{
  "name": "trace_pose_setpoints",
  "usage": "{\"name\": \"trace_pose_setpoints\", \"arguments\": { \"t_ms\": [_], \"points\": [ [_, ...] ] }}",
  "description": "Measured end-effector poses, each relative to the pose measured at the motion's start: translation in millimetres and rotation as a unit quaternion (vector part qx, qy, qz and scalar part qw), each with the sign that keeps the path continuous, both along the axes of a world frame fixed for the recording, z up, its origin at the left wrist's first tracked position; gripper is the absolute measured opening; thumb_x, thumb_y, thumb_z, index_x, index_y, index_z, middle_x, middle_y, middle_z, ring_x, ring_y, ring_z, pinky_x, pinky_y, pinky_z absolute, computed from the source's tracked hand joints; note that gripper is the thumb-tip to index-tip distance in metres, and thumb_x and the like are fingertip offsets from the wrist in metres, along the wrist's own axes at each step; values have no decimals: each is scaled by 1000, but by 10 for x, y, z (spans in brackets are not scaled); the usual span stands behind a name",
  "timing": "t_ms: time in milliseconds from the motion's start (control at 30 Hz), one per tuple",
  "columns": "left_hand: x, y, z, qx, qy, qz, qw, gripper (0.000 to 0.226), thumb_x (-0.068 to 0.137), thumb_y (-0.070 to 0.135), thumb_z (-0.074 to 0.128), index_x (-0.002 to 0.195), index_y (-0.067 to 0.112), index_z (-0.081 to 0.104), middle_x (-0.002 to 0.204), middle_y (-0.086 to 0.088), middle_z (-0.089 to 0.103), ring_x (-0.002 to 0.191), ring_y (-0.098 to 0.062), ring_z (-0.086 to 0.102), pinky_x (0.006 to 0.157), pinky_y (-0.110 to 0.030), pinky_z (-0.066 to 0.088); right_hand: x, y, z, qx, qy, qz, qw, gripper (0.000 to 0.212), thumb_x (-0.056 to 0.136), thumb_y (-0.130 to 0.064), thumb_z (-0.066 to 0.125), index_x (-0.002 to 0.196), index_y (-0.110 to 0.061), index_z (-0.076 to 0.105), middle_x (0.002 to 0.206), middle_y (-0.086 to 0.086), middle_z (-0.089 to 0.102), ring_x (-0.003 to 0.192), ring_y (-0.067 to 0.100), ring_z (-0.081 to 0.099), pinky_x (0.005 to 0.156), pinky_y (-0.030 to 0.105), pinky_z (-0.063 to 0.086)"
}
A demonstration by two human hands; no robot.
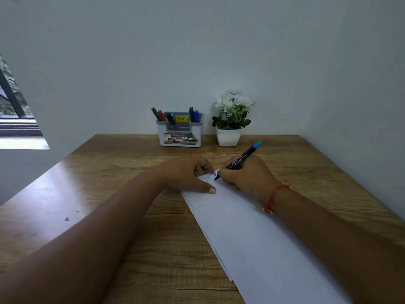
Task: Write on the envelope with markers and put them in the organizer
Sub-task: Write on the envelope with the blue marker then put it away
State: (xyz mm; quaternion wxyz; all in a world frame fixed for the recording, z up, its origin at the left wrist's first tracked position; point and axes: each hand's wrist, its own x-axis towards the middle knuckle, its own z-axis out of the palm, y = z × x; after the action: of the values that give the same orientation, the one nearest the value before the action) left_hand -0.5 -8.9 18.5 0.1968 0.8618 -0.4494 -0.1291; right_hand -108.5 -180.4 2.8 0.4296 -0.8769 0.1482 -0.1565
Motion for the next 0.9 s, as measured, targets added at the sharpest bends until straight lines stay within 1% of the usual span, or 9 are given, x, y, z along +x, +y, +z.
{"name": "trace_pose_setpoints", "arguments": {
  "t_ms": [67, 200, 300, 367, 467, 600, 733, 800, 900],
  "points": [
    [-4, -3, -2, 0, -1, -1, 1000, 56, 74, 54, 76, 124, 37, 58, 118, 17, 53, 99, -4, 48, 76, -21, 39, 5, -3, 7, -8, 10, 8, 1000, 13, 79, -30, 72, 81, -18, 76, 68, -3, 68, 63, 9, 62, 64, 33, 55],
    [1, 2, -13, -4, 1, -3, 1000, 57, 73, 55, 76, 124, 37, 58, 117, 17, 54, 96, -1, 49, 74, -19, 39, 19, 0, -5, -44, 4, -6, 999, 22, 82, -30, 70, 83, -8, 74, 73, 10, 70, 62, 15, 61, 64, 37, 55],
    [-7, 0, -8, -8, 1, -4, 1000, 56, 74, 53, 77, 124, 36, 58, 118, 16, 54, 97, -1, 48, 77, -21, 39, 25, 6, -15, -58, -3, -14, 998, 21, 83, -28, 69, 86, -8, 72, 71, 6, 69, 64, 16, 61, 62, 33, 52],
    [-15, -1, -1, -9, 0, -5, 1000, 56, 74, 52, 77, 125, 35, 59, 118, 15, 54, 96, -1, 48, 76, -20, 39, 29, 5, -11, -62, 5, -7, 998, 20, 82, -29, 69, 88, -10, 72, 74, 6, 70, 67, 16, 63, 63, 33, 53],
    [-15, -11, -1, -6, 0, -4, 1000, 57, 75, 52, 77, 125, 35, 59, 119, 15, 54, 97, -2, 48, 78, -21, 40, 30, -7, 2, -50, 16, -7, 999, 21, 80, -30, 69, 86, -11, 73, 74, 6, 71, 67, 16, 64, 65, 35, 55],
    [2, -16, -10, -4, 5, -5, 1000, 57, 74, 53, 77, 126, 35, 58, 121, 14, 54, 97, -2, 49, 80, -22, 41, 17, -50, 16, 27, -10, -45, 999, 21, 77, -29, 71, 81, -9, 74, 72, 5, 72, 63, 15, 64, 66, 36, 57],
    [13, -16, -15, -3, -5, -9, 1000, 57, 74, 53, 76, 125, 35, 59, 118, 15, 54, 94, 0, 48, 76, -20, 40, -9, -40, 47, 3, 3, -3, 1000, 9, 80, -25, 71, 81, -16, 73, 71, -1, 67, 65, 12, 61, 61, 31, 52],
    [13, -15, -17, -3, -5, -7, 1000, 57, 74, 53, 76, 125, 35, 59, 117, 15, 53, 94, -1, 48, 75, -20, 39, -11, -32, 40, 0, 4, -3, 1000, 15, 79, -26, 71, 82, -12, 73, 70, 1, 66, 63, 13, 59, 59, 30, 48],
    [9, -14, -16, -2, -7, -7, 1000, 57, 74, 53, 76, 125, 35, 58, 116, 16, 53, 94, -2, 48, 74, -20, 40, -16, -35, 24, 3, 2, -13, 1000, 23, 79, -28, 72, 87, -7, 74, 70, 5, 66, 62, 14, 58, 58, 32, 48]
  ]
}}
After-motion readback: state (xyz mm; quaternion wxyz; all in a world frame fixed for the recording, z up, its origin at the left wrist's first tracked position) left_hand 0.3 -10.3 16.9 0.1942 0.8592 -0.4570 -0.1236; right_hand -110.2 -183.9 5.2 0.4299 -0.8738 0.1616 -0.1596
